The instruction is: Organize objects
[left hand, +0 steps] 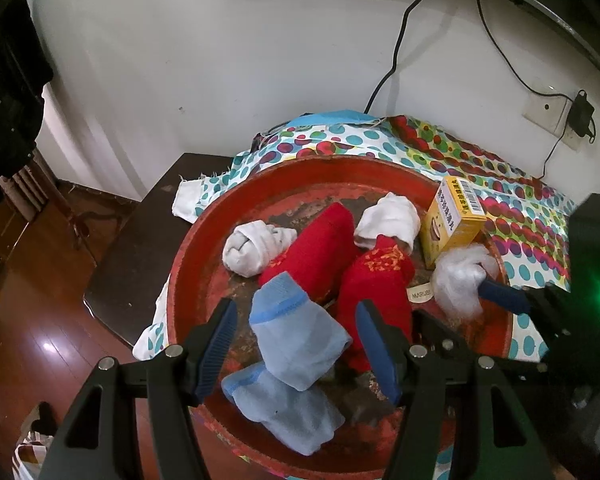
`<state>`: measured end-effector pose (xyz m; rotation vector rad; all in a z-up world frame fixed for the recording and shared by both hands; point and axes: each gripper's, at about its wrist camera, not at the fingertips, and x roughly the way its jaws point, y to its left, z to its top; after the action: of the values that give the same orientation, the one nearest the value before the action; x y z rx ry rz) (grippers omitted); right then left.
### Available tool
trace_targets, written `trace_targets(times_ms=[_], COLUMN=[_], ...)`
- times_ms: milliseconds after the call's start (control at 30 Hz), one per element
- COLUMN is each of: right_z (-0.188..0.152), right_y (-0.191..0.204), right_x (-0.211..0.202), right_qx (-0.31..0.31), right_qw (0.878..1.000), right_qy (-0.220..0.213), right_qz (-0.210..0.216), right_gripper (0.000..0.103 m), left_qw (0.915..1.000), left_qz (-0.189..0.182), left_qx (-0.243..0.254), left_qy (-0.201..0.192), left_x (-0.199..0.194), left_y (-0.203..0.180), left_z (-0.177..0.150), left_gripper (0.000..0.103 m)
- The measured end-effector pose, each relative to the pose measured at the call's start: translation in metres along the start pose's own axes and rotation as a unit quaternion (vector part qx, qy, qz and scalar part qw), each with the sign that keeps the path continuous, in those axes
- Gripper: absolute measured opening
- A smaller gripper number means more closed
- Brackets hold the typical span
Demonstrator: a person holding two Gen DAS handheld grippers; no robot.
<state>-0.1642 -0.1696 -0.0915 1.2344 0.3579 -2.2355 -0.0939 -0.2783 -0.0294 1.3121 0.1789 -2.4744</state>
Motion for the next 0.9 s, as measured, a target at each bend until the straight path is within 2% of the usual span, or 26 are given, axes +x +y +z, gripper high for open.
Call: trace_targets(times_ms=[33, 100, 133, 267, 400, 533, 733, 900], right_z=[-0.001, -0.004, -0.005, -0.014, -0.029, -0.042, -0.057, -0.066], right_y=[0.002, 0.006, 0.006, 0.008, 0.010, 0.010, 0.011, 0.013], right_x=[-0.003, -0.009, -0.012, -0.027, -0.042, -0.056, -0.070, -0.076], right_qx=[-0.002, -0.006, -0.004, 0.010, 0.007, 0.004, 0.015, 0.025], right_qw=[1.000, 1.000, 1.000, 1.000, 0.999, 0.998, 0.998, 0.998], right_qy=[0.001, 0.006, 0.009, 0.019, 0.032, 0.042, 0.049, 0.049], right_qz=[0.000, -0.002, 0.000, 0.003, -0.021, -0.036, -0.042, -0.036], right_gripper=[0.070, 0.081, 0.084, 0.089, 0.096, 0.100, 0.102, 0.102], left_qw=[1.0000, 1.0000, 1.0000, 1.0000, 1.0000, 0.9995, 0.9993, 0.9991], left_qz=[0.001, 0.000, 0.000, 0.007, 0.000, -0.022, 0.002, 0.015], left_qx=[0.000, 0.001, 0.001, 0.003, 0.001, -0.004, 0.012, 0.022], left_qy=[0.001, 0.002, 0.002, 0.004, 0.008, 0.021, 0.036, 0.035], left_x=[0.000, -0.001, -0.001, -0.002, -0.007, -0.015, -0.024, -0.029], left_y=[0.000, 0.000, 0.000, -0.003, -0.007, -0.010, -0.008, -0.005], left_z=[0.000, 0.000, 0.000, -0.001, -0.002, -0.011, -0.040, -0.049], left_gripper=[0.063, 0.063, 0.063, 0.063, 0.063, 0.063, 0.063, 0.063])
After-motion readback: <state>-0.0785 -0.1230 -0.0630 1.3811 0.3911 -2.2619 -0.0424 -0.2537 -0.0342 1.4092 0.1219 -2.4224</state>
